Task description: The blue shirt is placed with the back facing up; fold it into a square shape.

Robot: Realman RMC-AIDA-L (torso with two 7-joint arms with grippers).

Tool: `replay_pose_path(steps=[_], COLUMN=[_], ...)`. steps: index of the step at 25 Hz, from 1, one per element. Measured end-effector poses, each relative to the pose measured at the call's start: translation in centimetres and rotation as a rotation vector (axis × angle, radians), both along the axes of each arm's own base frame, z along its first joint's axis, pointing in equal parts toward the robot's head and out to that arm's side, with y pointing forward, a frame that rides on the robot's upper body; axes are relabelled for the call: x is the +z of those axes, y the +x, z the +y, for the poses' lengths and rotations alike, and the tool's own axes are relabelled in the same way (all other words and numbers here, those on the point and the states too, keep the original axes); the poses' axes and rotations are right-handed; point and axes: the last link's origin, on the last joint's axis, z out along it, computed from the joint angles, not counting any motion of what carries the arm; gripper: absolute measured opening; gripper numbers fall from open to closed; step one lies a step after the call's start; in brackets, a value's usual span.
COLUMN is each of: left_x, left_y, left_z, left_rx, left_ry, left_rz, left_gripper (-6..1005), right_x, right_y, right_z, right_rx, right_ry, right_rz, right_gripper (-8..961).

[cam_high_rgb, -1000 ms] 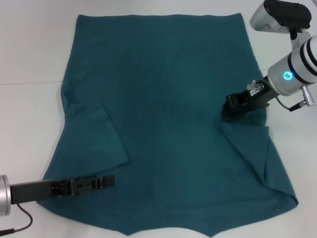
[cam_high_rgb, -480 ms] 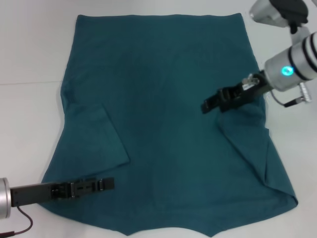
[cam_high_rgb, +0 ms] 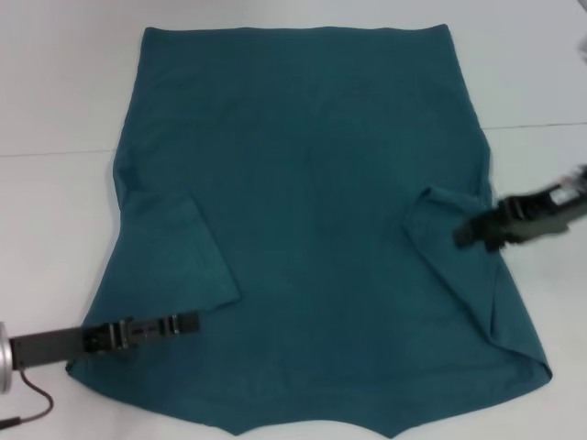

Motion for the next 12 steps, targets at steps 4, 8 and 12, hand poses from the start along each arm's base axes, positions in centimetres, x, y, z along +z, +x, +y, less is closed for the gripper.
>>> replay_pose_path(steps=[4,8,12], left_x=[0.9,1.5,1.5], left_y=[-0.5,-0.8,-1.0], left_z=[0.3,0.4,0.3], left_rx=[0.047,0.070,0.084], left_ry=[0.037,0.065,0.067], left_rz=[-0.026,-0.042,-0.048], left_gripper=[873,872,872], right_x=[0.4,0.8,0.6], right_y=[2.3,4.3,5.3], right_z=[-2.4,-3.8,-4.4], right_rx=[-0.066,-0.128,-0.157], right_ry=[-0.020,-0.004,0.016], right_rz=[0.068,0.080,0.092], right_gripper=[636,630,624])
